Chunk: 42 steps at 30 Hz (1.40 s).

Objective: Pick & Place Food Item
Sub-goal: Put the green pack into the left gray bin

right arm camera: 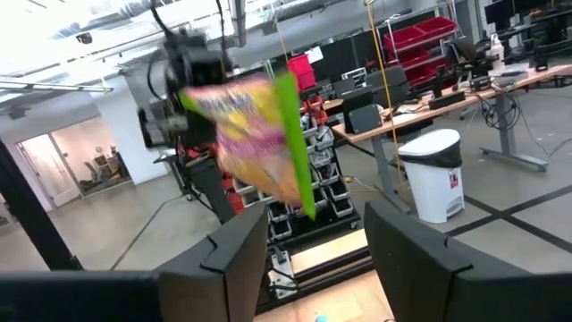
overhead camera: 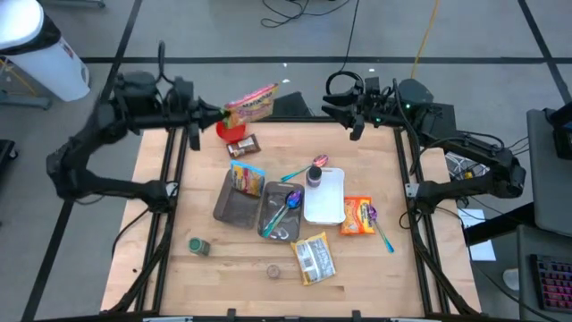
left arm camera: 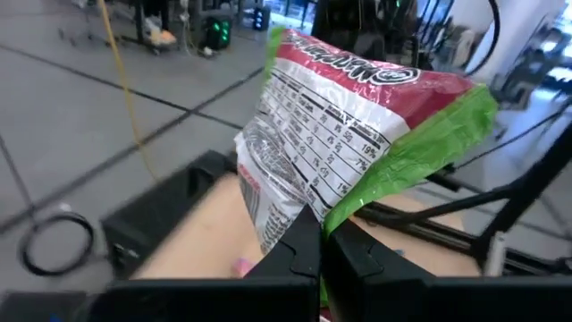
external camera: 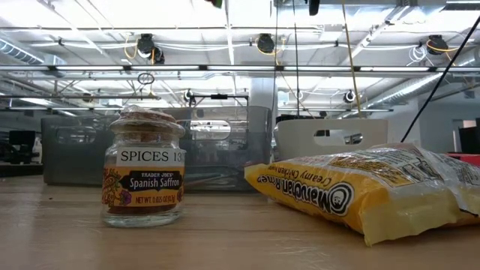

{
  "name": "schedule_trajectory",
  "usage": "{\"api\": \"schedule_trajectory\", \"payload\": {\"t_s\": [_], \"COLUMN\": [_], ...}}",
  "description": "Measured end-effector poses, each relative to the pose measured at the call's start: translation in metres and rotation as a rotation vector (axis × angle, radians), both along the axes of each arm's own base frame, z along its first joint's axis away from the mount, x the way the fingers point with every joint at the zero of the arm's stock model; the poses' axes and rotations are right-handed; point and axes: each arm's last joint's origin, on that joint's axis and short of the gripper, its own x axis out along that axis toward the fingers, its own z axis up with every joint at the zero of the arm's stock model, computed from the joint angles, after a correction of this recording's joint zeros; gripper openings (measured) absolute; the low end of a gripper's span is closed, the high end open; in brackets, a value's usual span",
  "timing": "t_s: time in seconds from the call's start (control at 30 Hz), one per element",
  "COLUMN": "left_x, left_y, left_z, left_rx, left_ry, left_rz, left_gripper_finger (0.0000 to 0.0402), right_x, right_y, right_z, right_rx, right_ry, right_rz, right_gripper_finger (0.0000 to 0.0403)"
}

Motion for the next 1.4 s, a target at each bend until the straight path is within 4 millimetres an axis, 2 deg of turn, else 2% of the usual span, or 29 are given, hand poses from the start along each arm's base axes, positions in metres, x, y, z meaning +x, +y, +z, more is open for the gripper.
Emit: {"api": "schedule_trajectory", "payload": {"t_s": [0.13,0.27,0.43,0.57,0.7,0.9,1.17,1.4], "left_x": [-0.013,-0.024,-0.038,-0.038,-0.026,0.008,0.051,0.079], "left_y": [-0.006,-0.013,-0.021,-0.022,-0.017,-0.003,0.013,0.020], "left_z": [-0.036,-0.065,-0.078,-0.085,-0.092,-0.110,-0.130,-0.145], "left_rx": [-0.107,-0.255,-0.385,-0.456,-0.478,-0.431,-0.376,-0.351], "left_ry": [0.004,0.112,0.324,0.538,0.767,1.037,1.130,1.187], "left_rz": [-0.001,-0.032,-0.072,-0.111,-0.170,-0.303,-0.459,-0.540], "left_gripper_finger": [0.0000,0.0000,0.0000,0.0000,0.0000,0.0000,0.0000,0.0000], "right_x": [0.000,0.000,0.000,0.001,0.002,0.002,0.005,0.005], "right_y": [0.000,0.000,0.000,0.000,0.002,0.002,0.008,0.008], "right_z": [0.000,-0.001,-0.002,-0.003,-0.004,-0.004,-0.005,-0.006], "right_rx": [0.024,0.030,0.060,0.069,0.073,0.093,0.096,0.099], "right_ry": [-0.003,0.002,0.010,0.018,0.021,0.022,0.029,0.042], "right_rz": [0.004,0.002,0.005,-0.021,-0.030,-0.022,0.001,-0.002], "right_gripper_finger": [0.0178,0.0178,0.0174,0.0173,0.0173,0.0173,0.0173,0.0172]}}
